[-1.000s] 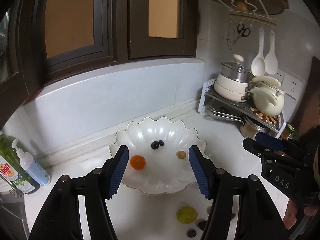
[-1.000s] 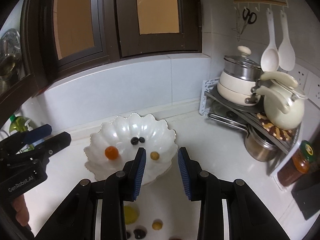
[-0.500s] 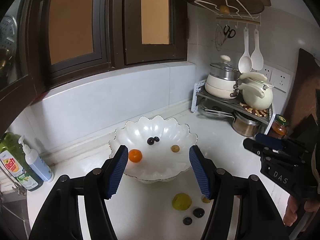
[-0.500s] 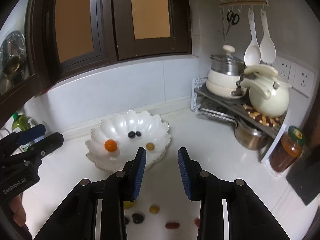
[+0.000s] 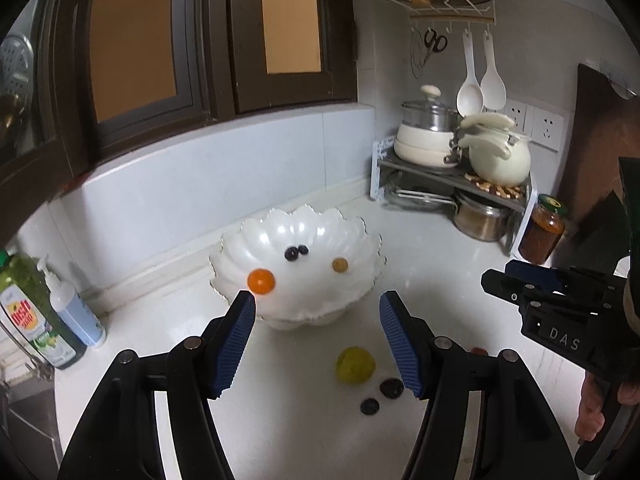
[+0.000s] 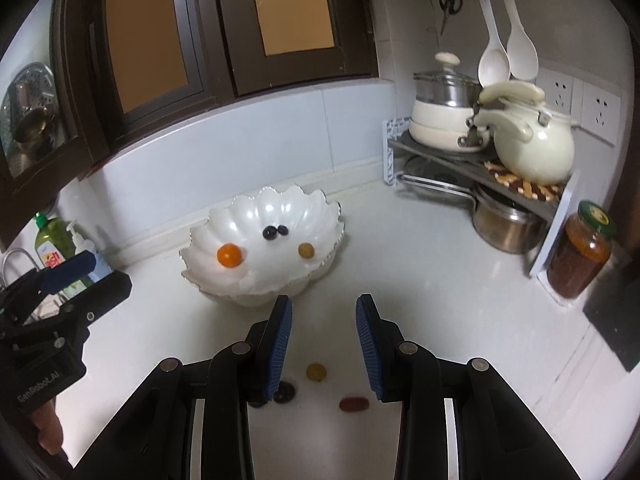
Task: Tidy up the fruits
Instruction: 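Move both open grippers back from the bowl toward the fruits on the counter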
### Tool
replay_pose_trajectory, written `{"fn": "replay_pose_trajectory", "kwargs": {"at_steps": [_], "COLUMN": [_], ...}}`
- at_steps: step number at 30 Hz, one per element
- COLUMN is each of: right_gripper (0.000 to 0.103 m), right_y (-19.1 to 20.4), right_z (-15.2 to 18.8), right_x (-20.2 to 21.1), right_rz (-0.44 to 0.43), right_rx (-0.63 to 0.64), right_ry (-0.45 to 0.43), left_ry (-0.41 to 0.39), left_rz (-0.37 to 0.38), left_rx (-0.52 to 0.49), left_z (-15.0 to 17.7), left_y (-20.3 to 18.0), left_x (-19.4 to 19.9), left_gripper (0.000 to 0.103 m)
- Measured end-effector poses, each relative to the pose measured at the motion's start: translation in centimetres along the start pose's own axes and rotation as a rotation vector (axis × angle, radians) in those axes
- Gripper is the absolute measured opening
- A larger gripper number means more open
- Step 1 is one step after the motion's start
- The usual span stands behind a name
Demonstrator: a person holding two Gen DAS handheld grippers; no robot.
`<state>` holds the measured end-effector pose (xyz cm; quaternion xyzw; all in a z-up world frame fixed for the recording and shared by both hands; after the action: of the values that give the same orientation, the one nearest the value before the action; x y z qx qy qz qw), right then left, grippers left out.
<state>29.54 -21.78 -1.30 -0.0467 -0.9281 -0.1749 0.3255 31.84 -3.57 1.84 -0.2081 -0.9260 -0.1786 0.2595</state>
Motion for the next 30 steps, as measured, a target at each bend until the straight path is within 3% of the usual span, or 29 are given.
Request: {"fn": "replay_pose_trajectory", "kwargs": {"at_steps": [18,26,30], "right_gripper": [0.035,0.035,0.046], "right_y": [-1.3,-2.0,-2.2], "right_z": [4.6,6.5,7.5], "right_x": [-1.2,-2.6,-3.4], "right_rz": [0.087,0.061,0.06], "right_rx": [0.048,0.031,0.039], "right_ry": [0.014,0.082,0.113], "left_ry": [0.103,0.113,0.129], "left_rz": [0.042,0.043,0.042], "left_rx": [-0.01,-0.03,-0.05], "left_z": [4.7,6.1,6.8], "left_y": [-2.1,-3.0,-3.7], "left_x": [-2.2,-2.9,-3.6], "left_gripper": [0.064,0.064,0.066]}}
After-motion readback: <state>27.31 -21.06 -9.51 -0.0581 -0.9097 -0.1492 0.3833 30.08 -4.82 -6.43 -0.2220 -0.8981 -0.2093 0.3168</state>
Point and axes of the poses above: each gripper's, at about its wrist camera, not at the fingertips, and x roughly against the way its jaws point, y to its left, z to its underside, the point moved 1 cm from there along -x, roughly the way its jaws point, and after that the axes turned 13 degrees about -x, right-handed, at the moved point
